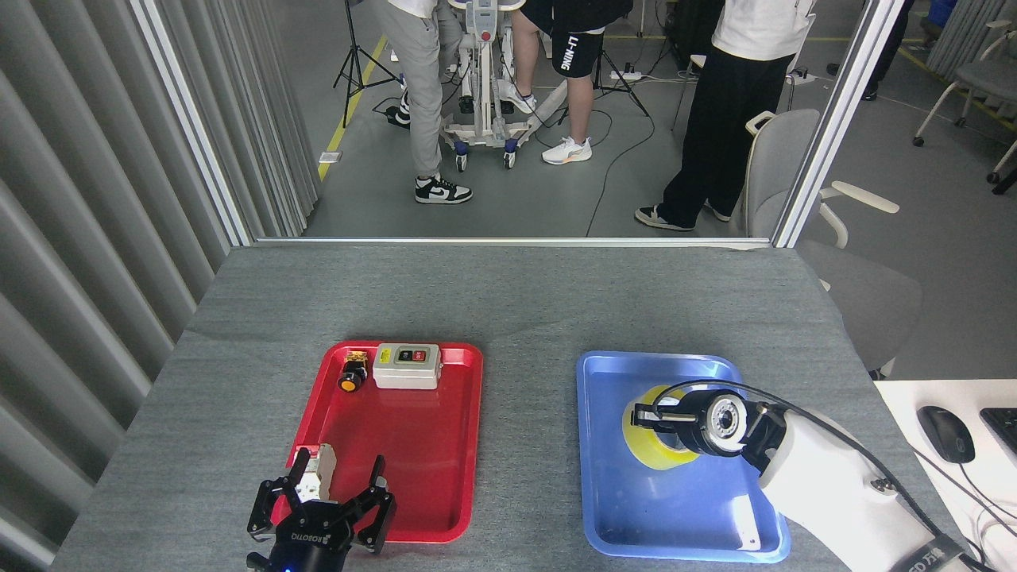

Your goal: Place and move tape with both arms

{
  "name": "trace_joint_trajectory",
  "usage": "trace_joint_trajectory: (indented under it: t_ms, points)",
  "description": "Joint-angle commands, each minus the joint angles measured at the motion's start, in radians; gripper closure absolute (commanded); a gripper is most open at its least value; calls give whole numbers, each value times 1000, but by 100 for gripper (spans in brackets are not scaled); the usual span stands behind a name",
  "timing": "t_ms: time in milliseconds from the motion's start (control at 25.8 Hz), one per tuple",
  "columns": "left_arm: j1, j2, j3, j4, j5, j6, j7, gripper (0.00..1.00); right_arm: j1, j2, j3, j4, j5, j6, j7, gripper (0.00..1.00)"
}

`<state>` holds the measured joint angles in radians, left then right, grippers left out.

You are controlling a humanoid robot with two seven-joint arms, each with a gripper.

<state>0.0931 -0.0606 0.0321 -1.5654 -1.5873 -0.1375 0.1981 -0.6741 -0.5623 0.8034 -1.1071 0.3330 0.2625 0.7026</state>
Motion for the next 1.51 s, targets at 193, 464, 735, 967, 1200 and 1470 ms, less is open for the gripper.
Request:
trace_joint_trajectory:
  t_ms: [193,464,735,967,1200,1470]
  points:
    - [0,5,-1,10,0,-1,-2,0,1,4,6,3,40,66,-3,83]
    - [-12,5,-1,13,0,-2,0,0,4,15,5,12,40,67,-3,71]
    - [-27,13,0,34,0,-13,0,0,4,21,3,20,41,69,-9,23]
    - [-33,16,2,47,0,-11,0,0,7,21,2,18,52,66,-14,17]
    - [-35,18,5,47,0,-8,0,0,38,22,-4,1,124,50,-156,11]
    - [-33,19,6,51,1,-4,0,0,202,70,-207,-23,557,24,-534,2]
